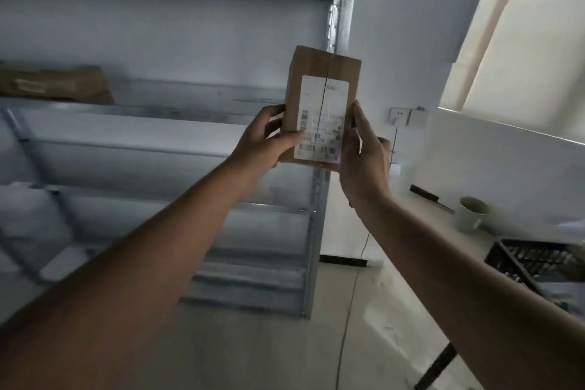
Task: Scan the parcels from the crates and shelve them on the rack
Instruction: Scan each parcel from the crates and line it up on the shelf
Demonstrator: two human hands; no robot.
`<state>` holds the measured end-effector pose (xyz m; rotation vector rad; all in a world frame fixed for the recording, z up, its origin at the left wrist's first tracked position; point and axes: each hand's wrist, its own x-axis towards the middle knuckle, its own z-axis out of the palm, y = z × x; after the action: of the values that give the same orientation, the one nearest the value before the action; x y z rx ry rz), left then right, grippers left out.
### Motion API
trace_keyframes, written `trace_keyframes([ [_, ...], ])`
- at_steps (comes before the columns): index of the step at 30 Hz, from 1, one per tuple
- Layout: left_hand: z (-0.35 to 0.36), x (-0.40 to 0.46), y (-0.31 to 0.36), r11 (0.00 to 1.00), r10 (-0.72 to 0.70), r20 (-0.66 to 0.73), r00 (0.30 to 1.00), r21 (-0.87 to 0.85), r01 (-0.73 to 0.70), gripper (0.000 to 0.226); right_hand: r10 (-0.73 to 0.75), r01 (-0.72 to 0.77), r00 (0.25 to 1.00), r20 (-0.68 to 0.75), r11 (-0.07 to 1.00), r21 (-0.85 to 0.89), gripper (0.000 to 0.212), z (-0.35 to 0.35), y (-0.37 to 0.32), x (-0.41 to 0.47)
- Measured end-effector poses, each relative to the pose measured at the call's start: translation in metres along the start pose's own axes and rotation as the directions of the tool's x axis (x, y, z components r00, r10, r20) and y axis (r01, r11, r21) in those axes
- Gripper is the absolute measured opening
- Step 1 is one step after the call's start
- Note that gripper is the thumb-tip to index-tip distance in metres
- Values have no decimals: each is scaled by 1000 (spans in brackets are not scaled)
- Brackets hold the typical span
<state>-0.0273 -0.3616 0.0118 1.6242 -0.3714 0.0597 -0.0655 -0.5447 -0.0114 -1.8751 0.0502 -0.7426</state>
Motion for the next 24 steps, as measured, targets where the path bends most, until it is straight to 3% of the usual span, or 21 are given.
trace_keyframes([
  [6, -105, 12, -18, 1000, -25, -104, 994, 3, 25, 52, -40, 37, 993, 108, 999, 24, 49, 111, -29, 13],
  [17, -275, 80, -55, 969, 59, -305, 950, 246, 19, 74, -135, 89, 938, 321, 984, 155, 50, 322, -57, 84],
  [24, -379, 121, -69, 906, 112, -385, 916, 418, 65, 124, -197, 82, 880, 432, 959, 271, 49, 464, -71, 127],
])
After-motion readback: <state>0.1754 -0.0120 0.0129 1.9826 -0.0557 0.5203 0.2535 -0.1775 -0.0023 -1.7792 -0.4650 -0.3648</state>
